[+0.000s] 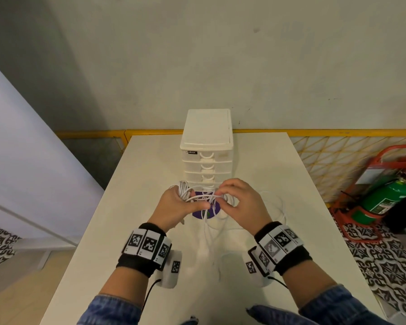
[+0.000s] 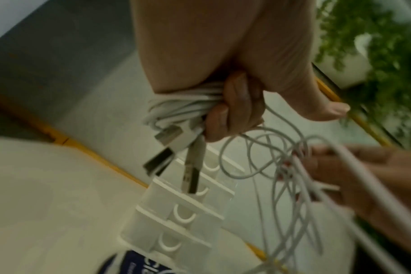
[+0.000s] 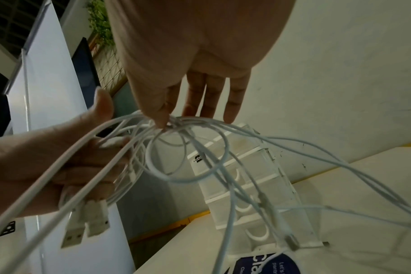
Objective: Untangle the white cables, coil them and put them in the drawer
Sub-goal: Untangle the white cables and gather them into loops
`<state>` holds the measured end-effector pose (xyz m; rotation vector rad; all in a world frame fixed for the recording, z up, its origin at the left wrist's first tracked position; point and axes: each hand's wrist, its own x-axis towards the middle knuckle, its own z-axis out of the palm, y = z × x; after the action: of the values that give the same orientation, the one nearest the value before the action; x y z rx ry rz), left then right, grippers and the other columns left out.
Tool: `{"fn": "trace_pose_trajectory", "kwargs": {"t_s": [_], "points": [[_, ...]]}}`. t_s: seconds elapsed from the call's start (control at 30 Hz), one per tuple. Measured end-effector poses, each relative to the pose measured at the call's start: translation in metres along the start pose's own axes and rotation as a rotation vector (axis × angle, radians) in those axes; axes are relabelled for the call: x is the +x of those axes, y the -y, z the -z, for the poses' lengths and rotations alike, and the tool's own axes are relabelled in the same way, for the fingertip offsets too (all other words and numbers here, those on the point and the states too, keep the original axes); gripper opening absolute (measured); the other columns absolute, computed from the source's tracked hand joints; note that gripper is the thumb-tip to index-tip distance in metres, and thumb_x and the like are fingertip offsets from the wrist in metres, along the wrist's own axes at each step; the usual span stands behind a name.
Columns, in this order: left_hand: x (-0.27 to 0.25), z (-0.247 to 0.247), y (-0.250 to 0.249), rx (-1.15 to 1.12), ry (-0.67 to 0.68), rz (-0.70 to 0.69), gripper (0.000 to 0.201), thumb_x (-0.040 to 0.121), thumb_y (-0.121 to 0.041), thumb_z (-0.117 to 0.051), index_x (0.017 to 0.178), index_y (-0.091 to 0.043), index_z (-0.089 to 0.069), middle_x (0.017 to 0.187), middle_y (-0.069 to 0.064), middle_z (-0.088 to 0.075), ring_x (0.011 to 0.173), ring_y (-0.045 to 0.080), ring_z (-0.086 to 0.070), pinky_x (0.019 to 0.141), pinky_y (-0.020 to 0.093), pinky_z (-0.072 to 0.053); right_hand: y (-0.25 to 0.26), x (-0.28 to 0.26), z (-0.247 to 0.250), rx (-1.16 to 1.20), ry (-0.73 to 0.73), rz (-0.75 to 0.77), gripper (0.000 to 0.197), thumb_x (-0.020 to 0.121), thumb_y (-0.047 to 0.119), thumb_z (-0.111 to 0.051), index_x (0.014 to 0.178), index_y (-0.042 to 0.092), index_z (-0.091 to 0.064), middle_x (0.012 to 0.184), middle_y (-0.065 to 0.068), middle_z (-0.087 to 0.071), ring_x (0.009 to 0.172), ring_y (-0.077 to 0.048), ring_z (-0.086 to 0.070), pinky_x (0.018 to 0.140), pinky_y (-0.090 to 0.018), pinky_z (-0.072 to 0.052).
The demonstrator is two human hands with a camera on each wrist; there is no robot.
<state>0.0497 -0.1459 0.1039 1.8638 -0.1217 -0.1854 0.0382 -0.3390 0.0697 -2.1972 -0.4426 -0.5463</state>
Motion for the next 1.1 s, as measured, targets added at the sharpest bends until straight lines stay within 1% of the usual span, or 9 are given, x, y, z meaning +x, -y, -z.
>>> {"fn": "trace_pose_trajectory", "kwargs": {"t_s": [0.1, 0.3, 0.37, 0.43, 0.5, 0.67, 0.83, 0.97, 1.1], "points": [[0.001, -0.006, 0.003, 0.109, -0.053, -0.079, 0.029, 0.066, -0.014, -0.086, 0.068, -0.011, -0.058, 0.053, -0.009, -0.059, 0.044, -0.004, -0.052, 0.040, 0.010, -0.036, 0.000, 0.000, 0.002, -0.007, -0.023, -0.021, 0.018, 0.080, 0.032, -0.058, 0.087, 0.021, -0.070, 0.090, 0.008, -0.060, 0.085, -0.004, -0.056, 0.076, -0.021, -0.047], [0.007, -0.006, 0.005, 0.160, -0.096, -0.083, 0.032, 0.081, -0.015, -0.073, 0.060, -0.003, -0.051, 0.052, -0.003, -0.045, 0.045, 0.005, -0.044, 0.042, 0.015, -0.036, 0.001, 0.001, 0.007, -0.006, -0.026, -0.052, 0.022, 0.083, 0.038, -0.056, 0.090, 0.023, -0.071, 0.089, 0.011, -0.061, 0.080, -0.001, -0.055, 0.070, -0.018, -0.045], [0.007, -0.006, 0.003, 0.152, -0.047, -0.008, 0.031, 0.083, -0.021, -0.072, 0.069, 0.003, -0.058, 0.051, -0.004, -0.047, 0.040, 0.006, -0.046, 0.040, 0.027, -0.043, 0.000, 0.002, 0.009, -0.012, 0.000, -0.059, 0.021, 0.085, 0.037, -0.057, 0.093, 0.024, -0.071, 0.090, 0.011, -0.061, 0.079, 0.000, -0.053, 0.070, -0.017, -0.044], [0.005, -0.005, 0.001, 0.124, 0.013, 0.043, 0.028, 0.082, -0.027, -0.073, 0.070, -0.006, -0.059, 0.047, -0.010, -0.050, 0.038, 0.003, -0.048, 0.043, 0.032, -0.048, -0.001, 0.003, 0.009, -0.006, 0.008, -0.073, 0.021, 0.086, 0.037, -0.058, 0.095, 0.024, -0.071, 0.091, 0.010, -0.062, 0.080, -0.002, -0.054, 0.070, -0.020, -0.046], [0.002, -0.005, -0.002, 0.079, 0.054, 0.035, 0.020, 0.078, -0.025, -0.078, 0.071, -0.016, -0.061, 0.047, -0.014, -0.056, 0.043, -0.002, -0.053, 0.042, 0.025, -0.047, 0.000, 0.004, 0.009, 0.012, 0.002, -0.075, 0.025, 0.085, 0.041, -0.056, 0.096, 0.024, -0.071, 0.091, 0.010, -0.063, 0.082, -0.004, -0.057, 0.070, -0.023, -0.049], [0.002, -0.001, -0.002, 0.065, 0.048, 0.034, 0.021, 0.081, -0.018, -0.075, 0.066, -0.016, -0.062, 0.045, -0.011, -0.055, 0.040, 0.003, -0.051, 0.043, 0.027, -0.045, 0.002, 0.002, 0.010, 0.145, 0.004, -0.158, 0.011, 0.082, 0.030, -0.068, 0.090, 0.024, -0.065, 0.088, 0.014, -0.066, 0.087, -0.006, -0.062, 0.074, -0.029, -0.054], [0.003, 0.001, 0.001, -0.013, 0.062, 0.094, 0.030, 0.082, -0.013, -0.072, 0.056, -0.018, -0.058, 0.043, -0.001, -0.042, 0.040, 0.016, -0.039, 0.041, 0.028, -0.045, -0.002, 0.002, 0.014, 0.040, -0.031, -0.010, 0.025, 0.080, 0.042, -0.063, 0.086, 0.019, -0.071, 0.098, 0.005, -0.062, 0.095, -0.002, -0.055, 0.087, -0.010, -0.040], [0.001, 0.002, 0.002, -0.099, 0.112, 0.091, 0.018, 0.083, -0.014, -0.071, 0.066, -0.012, -0.064, 0.059, 0.018, -0.052, 0.051, 0.026, -0.042, 0.043, 0.024, -0.036, -0.001, 0.003, 0.012, 0.010, -0.015, 0.034, 0.023, 0.075, 0.036, -0.072, 0.090, 0.019, -0.071, 0.090, 0.004, -0.057, 0.088, -0.004, -0.053, 0.081, -0.011, -0.039], [0.001, -0.001, 0.003, -0.177, 0.158, 0.092, 0.035, 0.087, -0.010, -0.066, 0.054, -0.020, -0.057, 0.043, 0.003, -0.038, 0.038, 0.014, -0.029, 0.039, 0.020, -0.023, 0.005, 0.005, 0.010, -0.045, 0.012, 0.099, 0.020, 0.079, 0.024, -0.071, 0.099, 0.020, -0.070, 0.088, 0.003, -0.054, 0.083, -0.008, -0.051, 0.077, -0.014, -0.040]]}}
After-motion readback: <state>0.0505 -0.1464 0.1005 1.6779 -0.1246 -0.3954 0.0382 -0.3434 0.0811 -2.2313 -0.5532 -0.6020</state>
